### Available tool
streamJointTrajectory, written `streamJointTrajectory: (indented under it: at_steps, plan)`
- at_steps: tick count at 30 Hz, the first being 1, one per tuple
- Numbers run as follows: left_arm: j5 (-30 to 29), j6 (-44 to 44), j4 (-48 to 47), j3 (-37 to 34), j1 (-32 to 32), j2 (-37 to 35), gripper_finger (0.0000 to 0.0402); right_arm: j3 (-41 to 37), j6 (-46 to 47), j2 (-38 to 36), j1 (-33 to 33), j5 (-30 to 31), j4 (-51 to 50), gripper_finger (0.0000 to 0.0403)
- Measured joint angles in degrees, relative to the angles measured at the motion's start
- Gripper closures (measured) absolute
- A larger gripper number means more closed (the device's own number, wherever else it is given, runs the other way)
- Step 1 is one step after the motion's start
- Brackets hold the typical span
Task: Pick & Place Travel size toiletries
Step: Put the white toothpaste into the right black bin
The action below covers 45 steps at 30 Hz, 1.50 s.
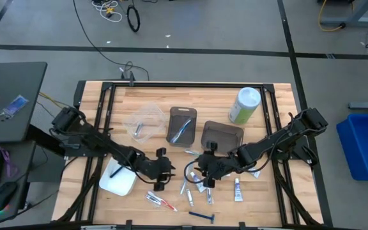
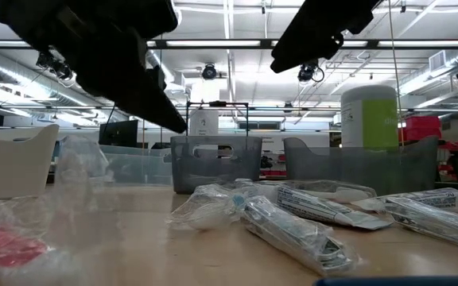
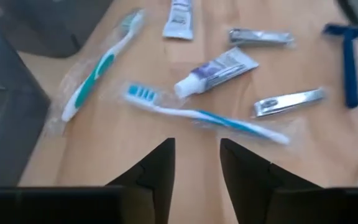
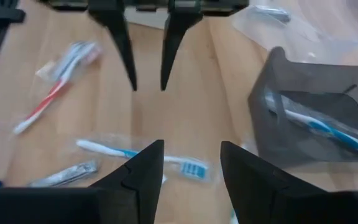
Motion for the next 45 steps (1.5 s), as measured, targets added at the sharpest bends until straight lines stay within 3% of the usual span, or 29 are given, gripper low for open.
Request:
streamJointTrajectory:
  at_steps: [8,14,26,36,41,45]
  plan:
    - [-3.7,6.6,0.7,0.0,0.0,-0.3,0.0231,0.0,0.0,0.0,0.0,-0.5,-3.4,0.0199]
    - [-3.3,7.6,0.5,0.0,0.1,-0.3,0.0232,0.0,1.3,0.0,-0.4,-5.4,-3.5,0.0180]
    - [-3.1,13.3,0.5,0.0,3.5,-0.3,0.0232,-4.9,6.0,0.0,-0.4,-6.0,2.0,0.0163]
    - [-3.1,10.2,0.5,0.0,4.1,-0.3,0.0233,-6.6,8.4,0.5,-0.2,-6.1,3.3,0.0177]
    - [-3.1,8.0,0.5,0.0,4.1,-0.3,0.0234,-6.6,10.5,0.5,1.2,-10.0,8.4,0.0187]
    - [-3.1,9.0,0.7,0.0,4.1,-0.3,0.0234,-6.6,11.9,0.6,3.2,-8.6,9.5,0.0190]
